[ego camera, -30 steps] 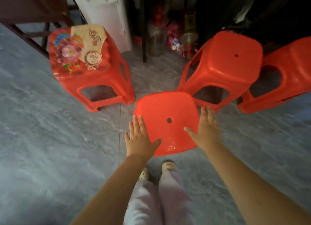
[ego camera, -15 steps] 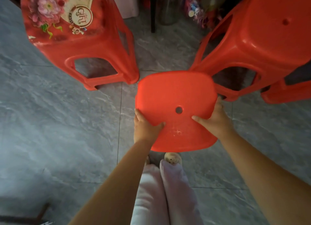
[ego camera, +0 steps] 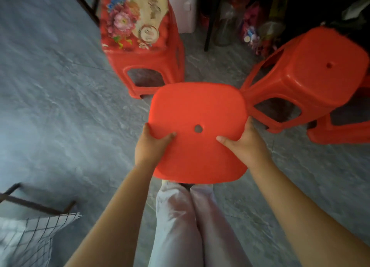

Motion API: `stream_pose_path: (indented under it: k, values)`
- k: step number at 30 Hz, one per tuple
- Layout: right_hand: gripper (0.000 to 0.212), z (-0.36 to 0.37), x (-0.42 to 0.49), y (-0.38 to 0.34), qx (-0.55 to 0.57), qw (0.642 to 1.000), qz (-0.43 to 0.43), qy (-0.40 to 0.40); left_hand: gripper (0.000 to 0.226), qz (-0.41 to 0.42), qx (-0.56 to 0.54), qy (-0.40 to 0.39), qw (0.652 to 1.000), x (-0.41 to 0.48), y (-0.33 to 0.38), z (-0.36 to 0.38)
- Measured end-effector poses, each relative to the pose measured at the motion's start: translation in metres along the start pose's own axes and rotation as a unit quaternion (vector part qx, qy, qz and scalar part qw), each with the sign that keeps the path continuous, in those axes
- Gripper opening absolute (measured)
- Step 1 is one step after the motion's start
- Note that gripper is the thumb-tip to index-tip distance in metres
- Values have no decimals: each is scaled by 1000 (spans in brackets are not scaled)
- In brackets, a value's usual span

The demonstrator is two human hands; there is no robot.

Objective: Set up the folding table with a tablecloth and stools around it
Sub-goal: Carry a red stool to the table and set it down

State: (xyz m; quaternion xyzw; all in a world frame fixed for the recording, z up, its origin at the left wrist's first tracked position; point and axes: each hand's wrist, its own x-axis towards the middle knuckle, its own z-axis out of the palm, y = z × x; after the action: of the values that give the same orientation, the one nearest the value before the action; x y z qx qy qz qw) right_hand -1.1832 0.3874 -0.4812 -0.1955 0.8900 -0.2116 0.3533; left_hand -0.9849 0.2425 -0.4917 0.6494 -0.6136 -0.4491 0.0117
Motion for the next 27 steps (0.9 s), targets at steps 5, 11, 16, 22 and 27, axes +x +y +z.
stream_pose_path:
  k: [5,11,16,22,27]
  values:
    - [114,-26,-70,-111,-88,990,-108,-29,70,13,-70,109,991,-66,13,-125]
    - [119,-2,-141,-254,-110,956,-269,-47,60,-9,-178,270,946,-121,-9,-266]
    - [121,65,-197,-369,-138,914,-373,-77,63,-42,-252,350,901,-132,-67,-368]
    - [120,171,-258,-485,-169,873,-445,-108,66,-63,-302,419,854,-133,-149,-479]
    - [118,255,-302,-579,-193,844,-477,-150,62,-76,-300,463,830,-124,-206,-576]
